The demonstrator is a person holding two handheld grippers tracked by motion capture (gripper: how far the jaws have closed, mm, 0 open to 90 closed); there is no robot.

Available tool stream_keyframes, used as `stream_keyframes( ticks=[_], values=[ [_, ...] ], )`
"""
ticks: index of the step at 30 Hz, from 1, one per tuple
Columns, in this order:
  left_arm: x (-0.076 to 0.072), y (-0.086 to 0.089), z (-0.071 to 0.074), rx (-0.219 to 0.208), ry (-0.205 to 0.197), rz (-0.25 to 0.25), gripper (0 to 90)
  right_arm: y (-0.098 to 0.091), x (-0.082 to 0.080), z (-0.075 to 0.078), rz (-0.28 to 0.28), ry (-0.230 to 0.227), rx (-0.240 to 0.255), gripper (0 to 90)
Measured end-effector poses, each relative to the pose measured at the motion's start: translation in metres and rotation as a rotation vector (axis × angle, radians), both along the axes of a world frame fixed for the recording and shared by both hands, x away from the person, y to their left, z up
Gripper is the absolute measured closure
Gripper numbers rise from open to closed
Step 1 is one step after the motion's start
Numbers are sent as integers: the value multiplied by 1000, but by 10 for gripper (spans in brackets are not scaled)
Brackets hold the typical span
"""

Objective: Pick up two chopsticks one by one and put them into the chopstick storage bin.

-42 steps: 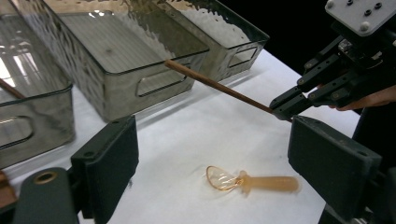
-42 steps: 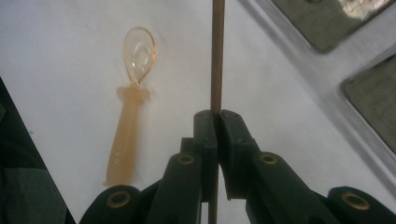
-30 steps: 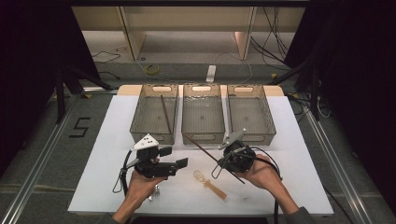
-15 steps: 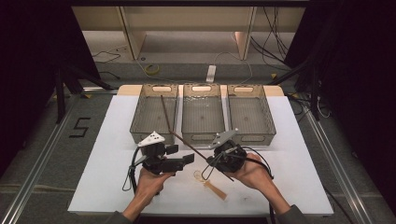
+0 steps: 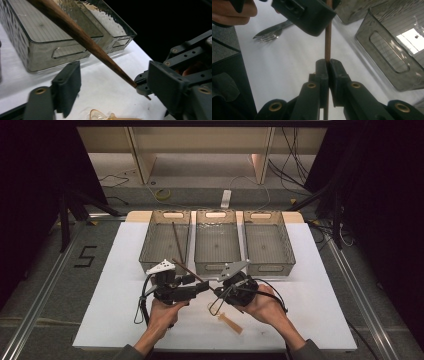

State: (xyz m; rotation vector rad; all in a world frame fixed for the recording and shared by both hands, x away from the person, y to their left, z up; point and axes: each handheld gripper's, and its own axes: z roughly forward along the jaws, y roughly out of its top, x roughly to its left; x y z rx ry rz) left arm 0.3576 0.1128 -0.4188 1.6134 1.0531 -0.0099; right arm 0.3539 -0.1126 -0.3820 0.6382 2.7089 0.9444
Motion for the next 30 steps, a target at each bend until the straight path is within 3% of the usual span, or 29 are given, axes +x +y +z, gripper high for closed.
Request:
stream_keyframes(
  ticks=[17, 22, 28, 30],
  values=[
    [0, 2, 1, -53, 8, -46, 632, 6, -4, 3, 28, -18, 19, 862],
    [1, 4, 0, -71, 28, -53, 715, 5, -4, 3, 32, -21, 25, 861],
    [2, 5, 2, -136, 58, -86, 814, 5, -4, 3, 33, -10, 37, 859],
    [1, 5, 5, -121, 49, -88, 838, 5, -4, 3, 34, -8, 40, 874]
  ],
)
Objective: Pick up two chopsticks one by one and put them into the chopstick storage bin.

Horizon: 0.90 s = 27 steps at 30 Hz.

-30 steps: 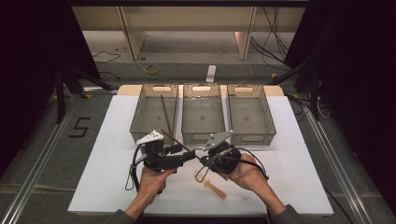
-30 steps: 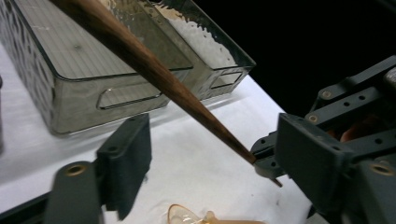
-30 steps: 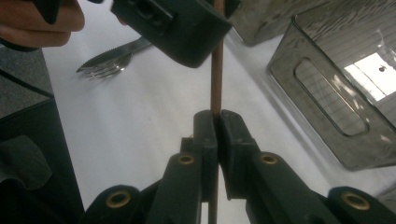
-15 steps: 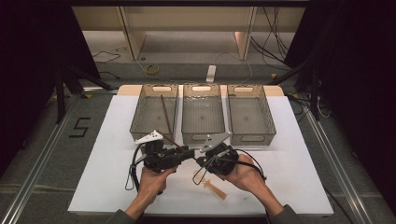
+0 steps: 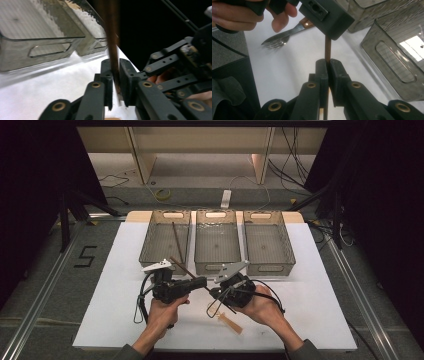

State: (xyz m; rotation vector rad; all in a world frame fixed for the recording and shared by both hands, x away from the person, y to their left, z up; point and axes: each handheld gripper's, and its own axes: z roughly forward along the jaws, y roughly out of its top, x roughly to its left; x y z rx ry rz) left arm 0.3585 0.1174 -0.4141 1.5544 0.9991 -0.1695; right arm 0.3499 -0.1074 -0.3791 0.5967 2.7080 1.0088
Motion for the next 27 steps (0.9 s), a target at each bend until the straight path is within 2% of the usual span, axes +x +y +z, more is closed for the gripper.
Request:
stream_keyframes(
  ticks=[1, 3, 6, 8, 9, 10, 12, 14, 15, 16, 19, 23, 27],
  values=[
    [-1, 0, 1, 21, -15, -2, 842, -1, 0, 0, -7, -9, 10, 880],
    [0, 2, 2, 16, -10, -6, 845, -5, 3, 2, -12, 12, 23, 813],
    [-1, 3, 7, 45, -32, -6, 846, -9, 4, 3, -18, 18, 36, 761],
    [-1, 5, 9, 56, -38, -6, 847, -13, 5, 4, -21, 46, 49, 641],
    [-1, 6, 10, 62, -37, -6, 847, -13, 5, 4, -21, 46, 49, 641],
    [0, 7, 10, 65, -34, -2, 847, -16, 6, 5, -28, 41, 51, 588],
    [1, 10, 12, 75, -35, 0, 847, -18, 6, 4, -29, 56, 35, 534],
    [2, 14, 14, 79, -31, 9, 847, -19, 6, 3, -37, 65, 28, 518],
    [3, 17, 15, 81, -28, 11, 847, -22, 7, 0, -39, 78, 22, 455],
    [4, 19, 17, 85, -26, 15, 847, -22, 7, 0, -39, 78, 22, 455],
    [6, 25, 21, 90, -24, 26, 847, -26, 7, -6, -62, 92, -9, 363],
    [8, 35, 26, 93, -24, 43, 847, -29, 7, -8, -74, 94, 1, 296],
    [11, 44, 31, 102, -20, 58, 847, -32, 5, -12, -92, 114, 3, 252]
  ],
)
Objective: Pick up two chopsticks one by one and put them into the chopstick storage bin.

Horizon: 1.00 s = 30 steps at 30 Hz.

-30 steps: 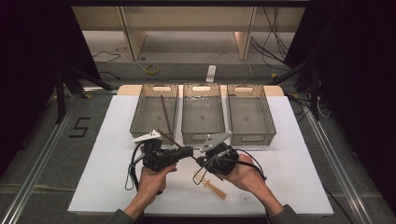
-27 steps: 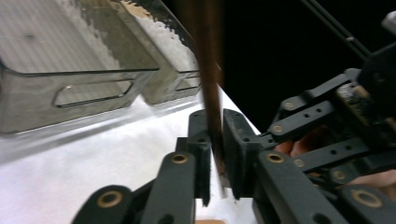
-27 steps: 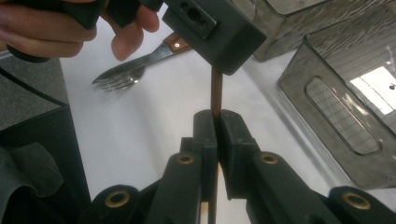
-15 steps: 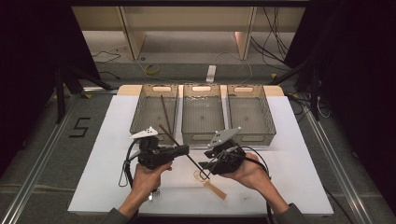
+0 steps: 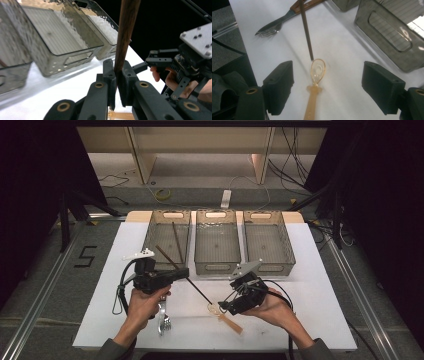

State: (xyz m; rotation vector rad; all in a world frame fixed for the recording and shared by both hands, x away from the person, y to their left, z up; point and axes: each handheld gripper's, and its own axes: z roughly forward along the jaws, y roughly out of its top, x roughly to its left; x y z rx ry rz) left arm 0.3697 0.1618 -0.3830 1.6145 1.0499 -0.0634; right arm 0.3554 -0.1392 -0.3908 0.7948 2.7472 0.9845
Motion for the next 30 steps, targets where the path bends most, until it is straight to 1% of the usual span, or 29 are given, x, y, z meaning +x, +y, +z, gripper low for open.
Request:
stream_keyframes(
  ticks=[3, 9, 10, 11, 14, 16, 19, 20, 23, 24, 25, 30],
  values=[
    [3, 7, 4, -2, 8, 14, 846, -2, 0, -3, -8, 7, -8, 245],
    [11, 17, 12, 21, 13, 38, 846, -6, -3, -6, -20, 31, -24, 227],
    [13, 19, 15, 17, 17, 42, 846, -7, -4, -7, -27, 36, -21, 228],
    [16, 20, 17, 17, 14, 42, 846, -8, -4, -7, -20, 33, -22, 228],
    [23, 25, 29, 39, 6, 44, 846, -11, -6, -9, -25, 30, -21, 228],
    [30, 29, 38, 52, 8, 47, 846, -14, -7, -9, -33, 37, -15, 228],
    [42, 37, 49, 77, 9, 70, 846, -16, -8, -11, -36, 33, -14, 231],
    [46, 38, 51, 83, 12, 71, 846, -17, -9, -11, -30, 31, -20, 231],
    [60, 43, 58, 108, 27, 83, 845, -17, -10, -12, -40, 38, -16, 231],
    [64, 45, 61, 114, 33, 84, 845, -17, -10, -13, -34, 37, -20, 231],
    [67, 46, 63, 115, 34, 91, 845, -17, -11, -13, -37, 43, -20, 231],
    [85, 49, 71, 160, 38, 119, 845, -18, -12, -15, -28, 39, -15, 228]
  ],
)
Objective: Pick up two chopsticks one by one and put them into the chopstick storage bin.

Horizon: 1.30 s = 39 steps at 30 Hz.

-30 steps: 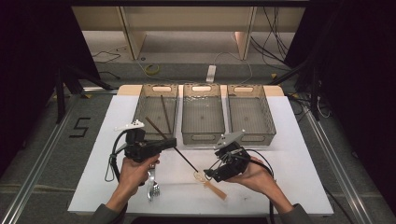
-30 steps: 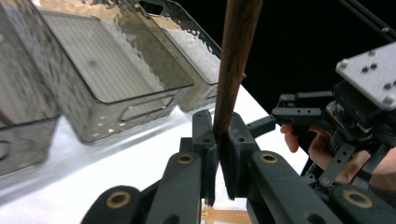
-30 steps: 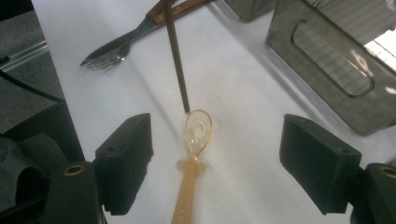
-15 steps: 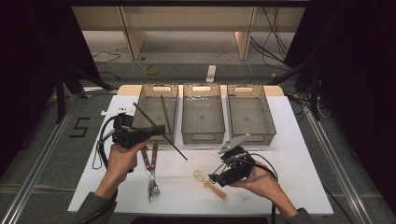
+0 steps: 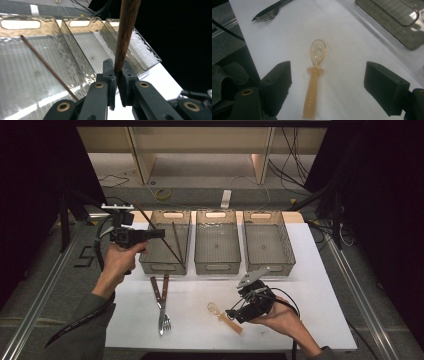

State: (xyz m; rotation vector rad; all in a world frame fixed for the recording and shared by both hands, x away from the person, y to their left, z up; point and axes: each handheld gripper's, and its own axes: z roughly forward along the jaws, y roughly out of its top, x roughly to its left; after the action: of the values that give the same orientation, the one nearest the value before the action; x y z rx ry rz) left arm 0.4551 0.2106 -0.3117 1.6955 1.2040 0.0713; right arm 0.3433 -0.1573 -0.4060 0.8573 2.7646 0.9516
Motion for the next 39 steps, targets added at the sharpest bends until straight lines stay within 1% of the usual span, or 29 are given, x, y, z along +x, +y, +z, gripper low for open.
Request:
stream_keyframes(
  ticks=[3, 4, 5, 8, 11, 12, 14, 17, 22, 24, 26, 28, 29, 31, 34, 36, 39],
  values=[
    [11, 0, 4, 33, 2, 12, 845, 0, -2, -1, -2, 7, 8, 224],
    [15, -1, 4, 48, 5, 16, 845, 0, -2, -1, 8, 3, 2, 224],
    [18, -1, 5, 53, 8, 17, 845, 0, -2, -1, 9, 2, 5, 225],
    [28, -3, 4, 87, 25, 27, 844, -1, -2, -1, 10, 1, 3, 224],
    [38, -4, 4, 113, 35, 46, 844, -1, -2, -1, 9, 6, 5, 224],
    [42, -4, 4, 121, 40, 50, 845, 0, -2, -2, 2, 8, 10, 224],
    [49, -4, 1, 123, 62, 57, 845, -1, -2, -2, 12, 11, 5, 225],
    [58, -5, -4, 144, 89, 69, 845, -1, -3, -2, 13, 13, 4, 226],
    [66, -9, -12, 157, 121, 72, 845, -2, -2, -2, 10, 19, 4, 229],
    [67, -12, -15, 153, 128, 69, 844, -2, -2, -3, 11, 20, 3, 229],
    [67, -15, -18, 153, 129, 63, 844, -2, -2, -3, 12, 20, 3, 230],
    [68, -19, -22, 168, 134, 60, 844, -2, -2, -3, 12, 22, 5, 230],
    [68, -20, -24, 169, 137, 56, 844, -3, -2, -3, 19, 20, 6, 230],
    [69, -21, -28, 170, 145, 54, 843, -3, -2, -2, 10, 27, 6, 231],
    [70, -22, -32, 173, 155, 49, 843, -3, -2, -3, 12, 23, 6, 231],
    [70, -22, -36, 167, 164, 48, 843, -3, -2, -3, 10, 24, 4, 231],
    [69, -25, -42, 174, 172, 43, 842, -3, -1, -3, 10, 22, 5, 232]
  ],
)
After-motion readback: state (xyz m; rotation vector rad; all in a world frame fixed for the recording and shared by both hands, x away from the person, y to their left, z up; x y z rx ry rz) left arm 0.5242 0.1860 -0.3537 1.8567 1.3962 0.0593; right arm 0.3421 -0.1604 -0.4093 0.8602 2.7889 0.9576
